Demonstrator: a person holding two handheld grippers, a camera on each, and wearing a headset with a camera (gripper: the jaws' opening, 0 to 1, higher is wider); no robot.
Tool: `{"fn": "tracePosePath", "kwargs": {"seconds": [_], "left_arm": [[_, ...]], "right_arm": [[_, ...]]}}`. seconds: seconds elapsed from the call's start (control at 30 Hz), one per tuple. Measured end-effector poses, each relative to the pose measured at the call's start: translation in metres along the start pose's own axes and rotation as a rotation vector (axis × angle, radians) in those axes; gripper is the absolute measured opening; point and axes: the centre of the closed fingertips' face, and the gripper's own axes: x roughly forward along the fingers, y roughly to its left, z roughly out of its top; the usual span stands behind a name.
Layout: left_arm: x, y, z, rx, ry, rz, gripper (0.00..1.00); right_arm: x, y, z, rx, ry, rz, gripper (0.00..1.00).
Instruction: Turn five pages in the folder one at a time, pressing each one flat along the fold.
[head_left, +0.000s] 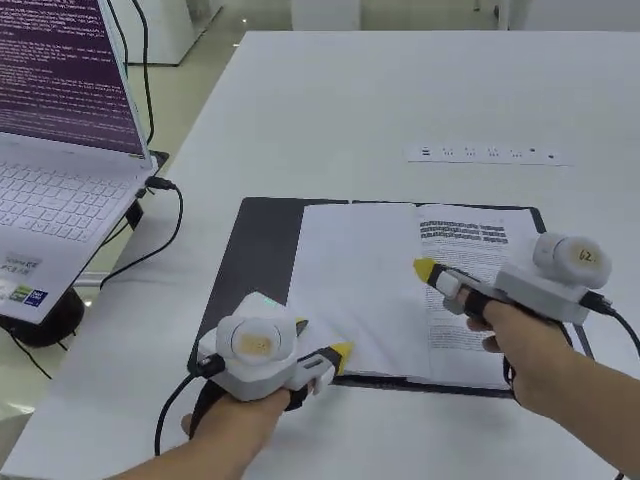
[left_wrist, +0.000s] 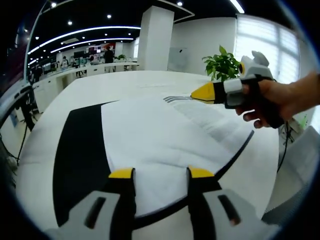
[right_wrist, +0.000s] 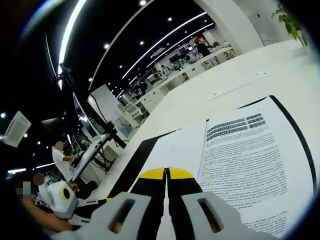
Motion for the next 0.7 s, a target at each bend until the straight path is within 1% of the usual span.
{"fn": "tracePosePath", "kwargs": {"seconds": [0.03,0.1,0.13,0.2,0.23,0.33,0.4,0.5,0.7], "left_arm": [[-0.001,0.0,-0.002,0.0,0.004,0.002,0.4],[-0.002,0.001,-0.008,0.006,0.018,0.007,0.39],[-0.003,0.001,-0.008,0.011,0.005,0.008,0.39],[-0.003,0.001,-0.009,0.026,-0.003,0.01,0.39],[-0.003,0.001,-0.01,0.037,-0.006,0.013,0.39],[-0.002,0.002,-0.011,0.068,-0.014,0.018,0.37],[-0.003,0.002,-0.011,0.064,-0.021,0.017,0.37],[-0.003,0.002,-0.011,0.075,-0.033,0.02,0.37],[-0.003,0.003,-0.01,0.072,-0.057,0.024,0.37]], "right_arm": [[0.001,-0.001,0.0,-0.005,0.002,-0.002,0.0],[0.003,-0.006,0.002,-0.053,-0.004,-0.007,0.0],[0.004,-0.006,0.003,-0.066,-0.009,-0.004,0.0],[0.008,-0.009,0.003,-0.067,-0.009,-0.006,0.0],[0.01,-0.012,0.004,-0.09,-0.007,-0.01,0.0],[0.018,-0.016,0.005,-0.143,0.004,-0.01,0.0],[0.025,-0.021,0.007,-0.165,0.005,-0.015,0.0],[0.036,-0.026,0.011,-0.195,0.008,-0.023,0.0],[0.058,-0.04,0.019,-0.219,0.008,-0.051,0.0]]}}
